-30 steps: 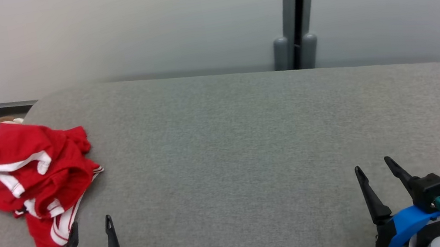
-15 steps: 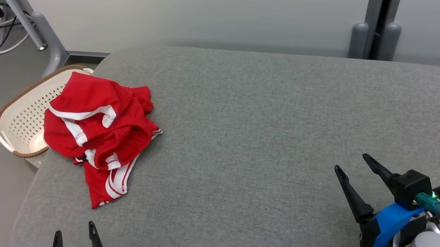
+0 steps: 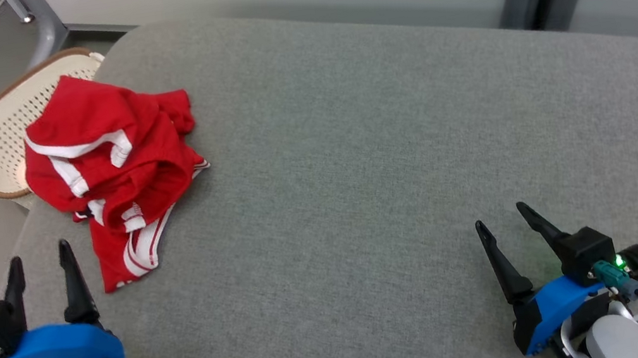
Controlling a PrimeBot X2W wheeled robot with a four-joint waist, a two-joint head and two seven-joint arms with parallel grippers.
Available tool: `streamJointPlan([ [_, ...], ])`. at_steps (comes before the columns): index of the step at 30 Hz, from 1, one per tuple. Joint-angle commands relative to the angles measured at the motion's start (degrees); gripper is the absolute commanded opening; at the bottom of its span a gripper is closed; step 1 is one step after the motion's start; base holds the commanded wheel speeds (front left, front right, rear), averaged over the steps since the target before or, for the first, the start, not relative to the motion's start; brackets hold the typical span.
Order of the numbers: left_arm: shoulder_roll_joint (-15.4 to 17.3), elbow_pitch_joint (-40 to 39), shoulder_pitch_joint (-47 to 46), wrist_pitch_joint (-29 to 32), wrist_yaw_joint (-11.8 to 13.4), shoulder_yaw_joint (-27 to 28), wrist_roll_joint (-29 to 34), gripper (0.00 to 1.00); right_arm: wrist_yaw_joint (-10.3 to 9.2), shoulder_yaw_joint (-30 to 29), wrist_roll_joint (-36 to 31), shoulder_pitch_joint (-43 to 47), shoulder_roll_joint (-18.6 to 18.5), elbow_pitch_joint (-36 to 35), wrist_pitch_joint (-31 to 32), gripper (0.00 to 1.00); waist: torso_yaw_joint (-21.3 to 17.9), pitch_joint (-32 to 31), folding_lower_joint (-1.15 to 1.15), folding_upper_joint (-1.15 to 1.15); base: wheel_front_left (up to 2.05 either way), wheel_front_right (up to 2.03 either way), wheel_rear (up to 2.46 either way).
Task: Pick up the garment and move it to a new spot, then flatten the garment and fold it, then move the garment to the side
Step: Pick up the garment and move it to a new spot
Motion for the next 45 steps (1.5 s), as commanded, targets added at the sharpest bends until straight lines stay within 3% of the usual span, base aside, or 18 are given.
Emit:
streamJointPlan([
  [1, 0.94, 0.66, -2.41, -0.26, -0.47, -0.48, -0.69, 1.00, 0.02, 0.15, -0.27, -0.92, -0.16, 0.26, -0.23, 1.00, -0.21, 0.88, 0.00, 0.00, 0.00, 0.00, 0.00],
  [12, 12.32, 13.59, -18.07, 1.54, -0.36, -11.34, -15.88, 1.00, -0.03, 0.83, -1.82, -4.09, -1.36, 1.38, -0.09, 1.00, -5.03, 8.63, 0.00, 0.00, 0.00, 0.00, 0.00],
  [23, 16.31, 23.27, -25.47, 4.45, -0.37, -17.95, -26.11, 1.00, -0.11, 0.37, -2.24, -5.97, -2.41, 2.35, 0.35, 1.00, -8.10, 13.27, 0.00, 0.00, 0.00, 0.00, 0.00],
  [24, 16.45, 23.53, -25.64, 4.12, -0.37, -18.86, -26.48, 0.37, -0.11, 0.41, -2.27, -6.09, -2.35, 2.40, 0.35, 1.00, -8.22, 13.35, 0.00, 0.00, 0.00, 0.00, 0.00],
  [25, 16.50, 23.89, -25.78, 3.84, -0.37, -19.38, -27.03, 0.00, -0.11, 0.44, -2.25, -6.12, -2.24, 2.43, 0.35, 1.00, -8.31, 13.37, 0.00, 0.00, 0.00, 0.00, 0.00],
  [30, 17.41, 22.99, -26.75, 1.09, -0.37, -23.05, -27.80, 0.00, -0.10, 0.55, -1.75, -5.65, -1.62, 2.16, 0.29, 1.00, -8.27, 12.04, 0.00, 0.00, 0.00, 0.00, 0.00],
  [37, 18.78, 14.77, -30.18, -0.22, -0.37, -28.65, -25.48, 0.00, -0.01, 0.38, -0.66, -3.69, -0.67, 1.59, -0.08, 1.00, -7.87, 7.04, 0.00, 0.00, 0.00, 0.00, 0.00],
  [45, 17.68, 0.98, -29.19, -0.24, -0.38, -33.32, -22.30, 0.00, 0.01, 2.08, 2.37, -0.46, -0.13, 1.54, -0.13, 1.00, -12.26, -0.63, 0.00, 0.00, 0.00, 0.00, 0.00],
])
